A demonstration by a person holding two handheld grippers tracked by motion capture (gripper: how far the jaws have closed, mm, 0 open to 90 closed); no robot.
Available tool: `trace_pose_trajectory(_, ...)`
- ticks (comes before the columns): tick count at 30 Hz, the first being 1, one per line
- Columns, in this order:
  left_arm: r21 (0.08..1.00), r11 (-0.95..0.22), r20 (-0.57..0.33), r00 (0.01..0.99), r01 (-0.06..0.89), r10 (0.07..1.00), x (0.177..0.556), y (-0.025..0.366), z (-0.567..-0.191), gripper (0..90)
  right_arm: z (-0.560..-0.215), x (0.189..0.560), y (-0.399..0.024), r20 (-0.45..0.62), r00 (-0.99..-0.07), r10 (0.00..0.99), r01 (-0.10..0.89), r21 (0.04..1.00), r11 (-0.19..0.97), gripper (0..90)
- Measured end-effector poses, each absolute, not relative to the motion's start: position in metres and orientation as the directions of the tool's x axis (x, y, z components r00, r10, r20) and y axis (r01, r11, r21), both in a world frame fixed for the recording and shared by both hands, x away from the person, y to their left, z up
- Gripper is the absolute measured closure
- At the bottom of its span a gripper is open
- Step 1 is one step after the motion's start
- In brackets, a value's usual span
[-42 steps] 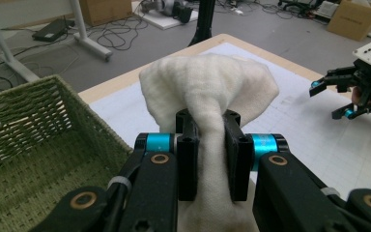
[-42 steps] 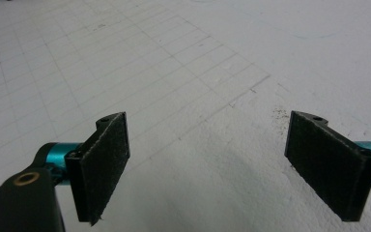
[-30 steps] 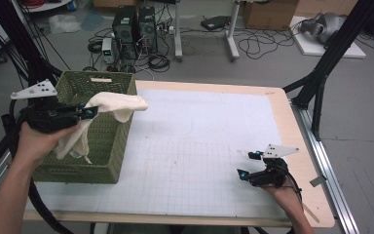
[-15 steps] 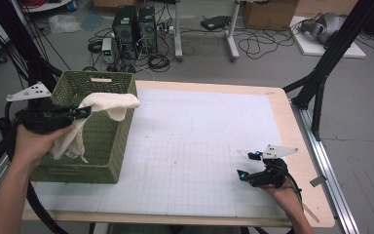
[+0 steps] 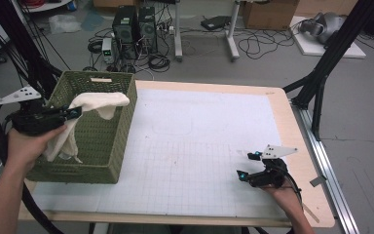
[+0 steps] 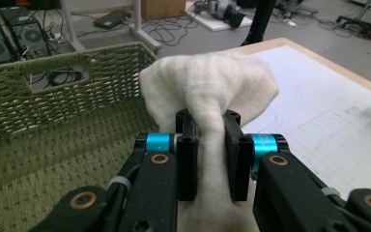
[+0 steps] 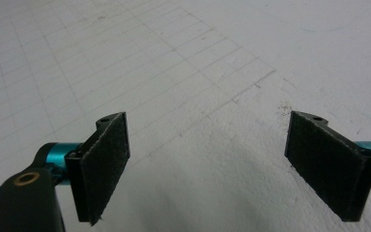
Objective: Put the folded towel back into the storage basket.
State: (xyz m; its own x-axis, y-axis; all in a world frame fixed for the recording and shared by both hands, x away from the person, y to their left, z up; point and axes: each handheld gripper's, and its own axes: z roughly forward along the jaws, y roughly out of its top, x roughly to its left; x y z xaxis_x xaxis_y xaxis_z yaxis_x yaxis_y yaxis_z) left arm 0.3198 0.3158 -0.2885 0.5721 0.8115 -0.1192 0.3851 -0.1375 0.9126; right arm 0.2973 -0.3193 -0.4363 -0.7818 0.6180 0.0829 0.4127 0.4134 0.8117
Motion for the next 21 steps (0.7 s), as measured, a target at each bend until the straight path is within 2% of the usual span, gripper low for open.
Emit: trace_pose_trajectory(21, 0.893, -0.105, -0.129, 0.472, 0.438, 0.872, 0.325, 0.322, -0.310, 78.4, -0.436, 0.296, -0.319, 0.083, -0.783, 0.616, 0.413, 0.810, 0.416, 15.4)
